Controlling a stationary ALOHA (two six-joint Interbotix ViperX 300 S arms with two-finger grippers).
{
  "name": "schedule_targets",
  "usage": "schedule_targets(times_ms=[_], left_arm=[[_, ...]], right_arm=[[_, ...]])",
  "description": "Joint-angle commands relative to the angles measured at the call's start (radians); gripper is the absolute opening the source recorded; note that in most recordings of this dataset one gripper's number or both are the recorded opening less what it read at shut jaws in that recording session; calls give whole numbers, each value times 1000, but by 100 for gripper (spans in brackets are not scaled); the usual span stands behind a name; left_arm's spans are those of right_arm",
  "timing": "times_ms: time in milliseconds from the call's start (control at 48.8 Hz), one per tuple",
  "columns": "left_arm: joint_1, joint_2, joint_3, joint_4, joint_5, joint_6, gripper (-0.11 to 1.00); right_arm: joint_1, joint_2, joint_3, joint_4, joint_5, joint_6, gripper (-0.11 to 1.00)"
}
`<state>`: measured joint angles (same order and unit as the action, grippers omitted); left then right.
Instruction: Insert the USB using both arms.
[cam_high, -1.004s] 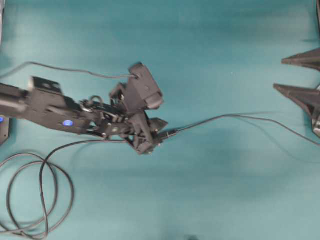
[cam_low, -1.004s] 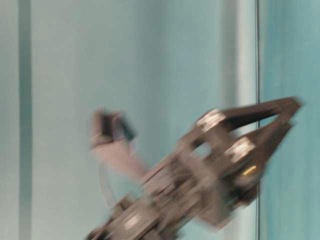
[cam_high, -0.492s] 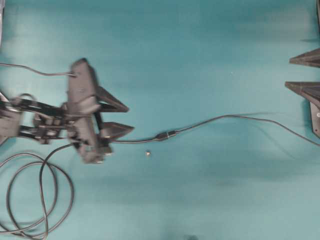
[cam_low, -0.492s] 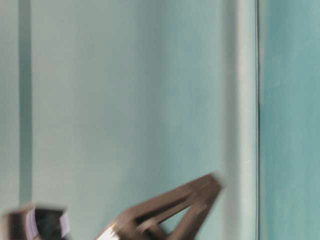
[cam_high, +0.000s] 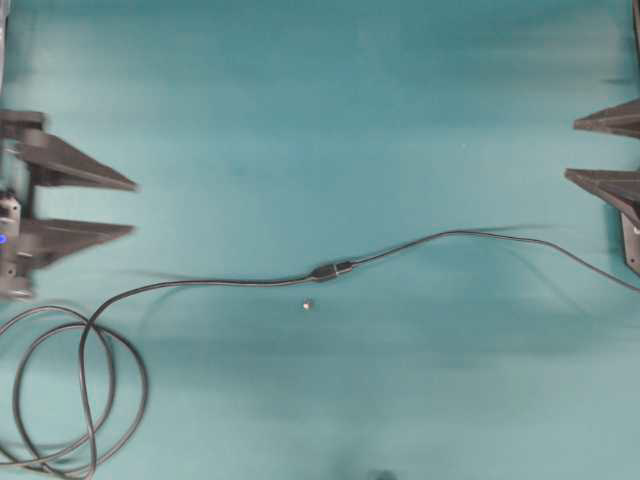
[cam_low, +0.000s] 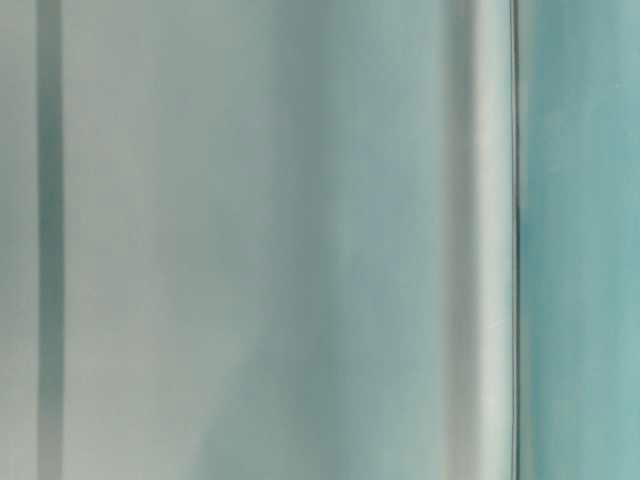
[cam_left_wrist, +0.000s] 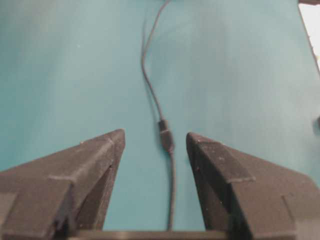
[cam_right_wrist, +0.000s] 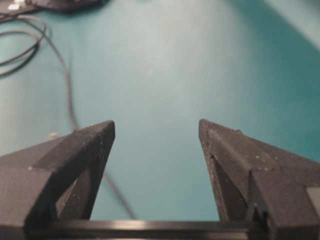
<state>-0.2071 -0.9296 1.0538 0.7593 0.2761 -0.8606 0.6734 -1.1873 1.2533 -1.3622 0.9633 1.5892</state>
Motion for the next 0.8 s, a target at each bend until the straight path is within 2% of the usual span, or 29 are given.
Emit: schedule_targets(times_ms=[0,164,246,430,574,779], left_arm=[[23,-107,78,3,-48,64,74],[89,-284,225,3,-215,258,74],[141,-318,255,3,-281,310,74],[264,-304,344,3,-468,293,70],[333,-301,396,3,-618,285,68],[416,-301,449,3,-670,281,68]], right_arm=[[0,8,12,-52,2,5,73],[-5,6,69,-54,8,46,73],[-17,2,98,-57,12,97,72],[-43,-25,150,-84,15,156,69],[-51,-34,161,-101,17,158,63],[-52,-34,156,-89,51,181,62]])
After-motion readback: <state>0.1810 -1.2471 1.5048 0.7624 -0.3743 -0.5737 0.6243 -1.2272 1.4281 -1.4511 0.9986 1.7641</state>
